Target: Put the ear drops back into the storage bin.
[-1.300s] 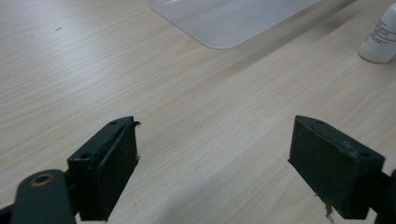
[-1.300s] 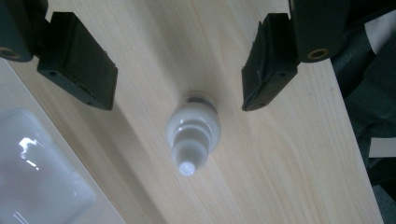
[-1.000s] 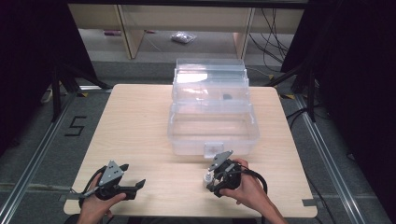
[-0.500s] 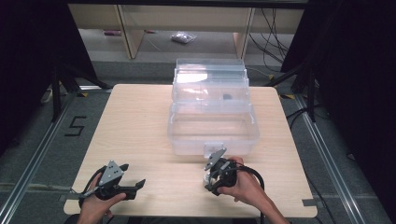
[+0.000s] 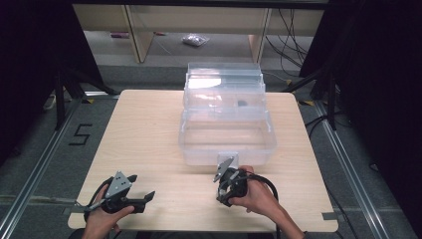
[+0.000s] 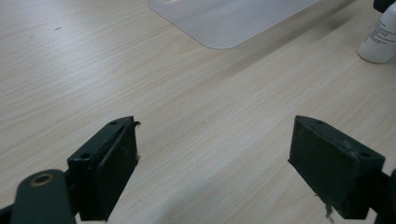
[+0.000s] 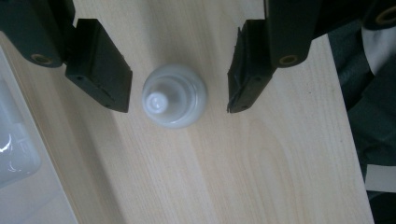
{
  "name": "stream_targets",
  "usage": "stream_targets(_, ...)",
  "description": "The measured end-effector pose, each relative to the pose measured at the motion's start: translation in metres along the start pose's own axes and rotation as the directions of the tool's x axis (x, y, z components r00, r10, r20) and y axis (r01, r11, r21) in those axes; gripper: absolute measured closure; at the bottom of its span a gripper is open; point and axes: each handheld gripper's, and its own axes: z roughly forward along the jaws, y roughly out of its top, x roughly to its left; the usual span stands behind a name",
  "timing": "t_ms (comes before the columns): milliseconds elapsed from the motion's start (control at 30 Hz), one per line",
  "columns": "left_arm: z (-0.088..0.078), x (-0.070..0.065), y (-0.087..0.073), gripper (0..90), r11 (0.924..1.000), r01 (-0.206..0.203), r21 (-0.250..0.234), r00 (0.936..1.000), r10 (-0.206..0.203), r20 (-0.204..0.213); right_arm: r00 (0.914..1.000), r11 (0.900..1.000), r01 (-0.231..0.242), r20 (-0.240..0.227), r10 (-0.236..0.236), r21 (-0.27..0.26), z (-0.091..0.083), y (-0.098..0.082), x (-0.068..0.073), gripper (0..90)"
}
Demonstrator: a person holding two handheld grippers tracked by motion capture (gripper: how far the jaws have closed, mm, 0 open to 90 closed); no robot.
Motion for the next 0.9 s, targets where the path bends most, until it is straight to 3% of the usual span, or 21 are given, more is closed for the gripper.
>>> stream_targets(267, 0.000, 0.000, 0.000, 14.9, 1.0000, 0.000, -0.001, 1.0000, 0.000, 0.000, 0.9999, 1.000, 0.016, 0.004, -0.016, 0.022, 0.005, 0.005, -0.001, 46.3)
stream_targets(300, 0.000, 0.000, 0.000, 14.9, 1.0000, -0.001, -0.001, 1.0000, 0.001, 0.000, 0.9997, 0.998, -0.021, 0.012, 0.021, 0.052, 0.005, 0.005, 0.000, 46.6)
stream_targets(367, 0.000, 0.000, 0.000, 14.9, 1.0000, 0.000, -0.002, 1.0000, 0.000, 0.000, 1.0000, 0.999, 0.001, 0.002, -0.001, 0.042, 0.006, 0.006, -0.001, 48.3)
stream_targets(433, 0.000, 0.000, 0.000, 14.9, 1.0000, 0.000, -0.001, 1.0000, 0.000, 0.000, 0.9997, 0.997, -0.021, 0.012, 0.020, 0.069, 0.006, 0.006, 0.000, 49.5)
stream_targets(467, 0.000, 0.000, 0.000, 14.9, 1.0000, 0.000, -0.001, 1.0000, 0.000, 0.000, 1.0000, 0.998, -0.002, 0.006, 0.001, 0.062, 0.007, 0.006, -0.001, 50.4)
stream_targets(500, 0.000, 0.000, 0.000, 14.9, 1.0000, 0.000, -0.001, 1.0000, 0.000, 0.000, 0.9997, 0.998, -0.021, 0.011, 0.021, 0.063, 0.007, 0.006, 0.000, 51.1)
stream_targets(567, 0.000, 0.000, 0.000, 14.9, 1.0000, 0.000, -0.001, 1.0000, 0.000, 0.000, 0.9999, 0.998, 0.014, 0.003, -0.014, 0.054, 0.009, 0.006, -0.002, 51.8)
stream_targets(667, 0.000, 0.000, 0.000, 14.9, 1.0000, 0.004, -0.005, 1.0000, -0.004, 0.001, 0.9999, 0.998, 0.015, -0.005, -0.015, 0.065, 0.010, 0.007, -0.001, 54.0)
stream_targets(700, 0.000, -0.001, 0.000, 14.9, 1.0000, 0.007, -0.006, 1.0000, -0.007, 0.000, 0.9998, 0.996, -0.020, 0.003, 0.020, 0.086, 0.010, 0.007, 0.001, 54.3)
stream_targets(733, 0.000, 0.000, 0.000, 14.9, 1.0000, 0.003, -0.006, 1.0000, -0.003, 0.001, 0.9999, 0.998, 0.016, -0.005, -0.016, 0.068, 0.012, 0.008, -0.001, 54.8)
stream_targets(800, 0.000, -0.001, 0.000, 14.9, 1.0000, 0.007, -0.007, 1.0000, -0.007, 0.000, 0.9999, 0.997, 0.013, -0.009, -0.012, 0.075, 0.013, 0.008, -0.001, 57.8)
stream_targets(867, -0.001, 0.001, 0.000, 14.9, 0.9997, -0.018, 0.014, 0.9998, 0.018, -0.008, 0.9998, 0.997, 0.019, -0.007, -0.018, 0.071, 0.013, 0.009, -0.001, 60.0)
stream_targets(900, 0.000, 0.000, 0.000, 14.9, 1.0000, 0.000, -0.001, 1.0000, 0.000, -0.003, 0.9999, 0.997, 0.012, -0.004, -0.012, 0.073, 0.013, 0.009, -0.001, 60.0)
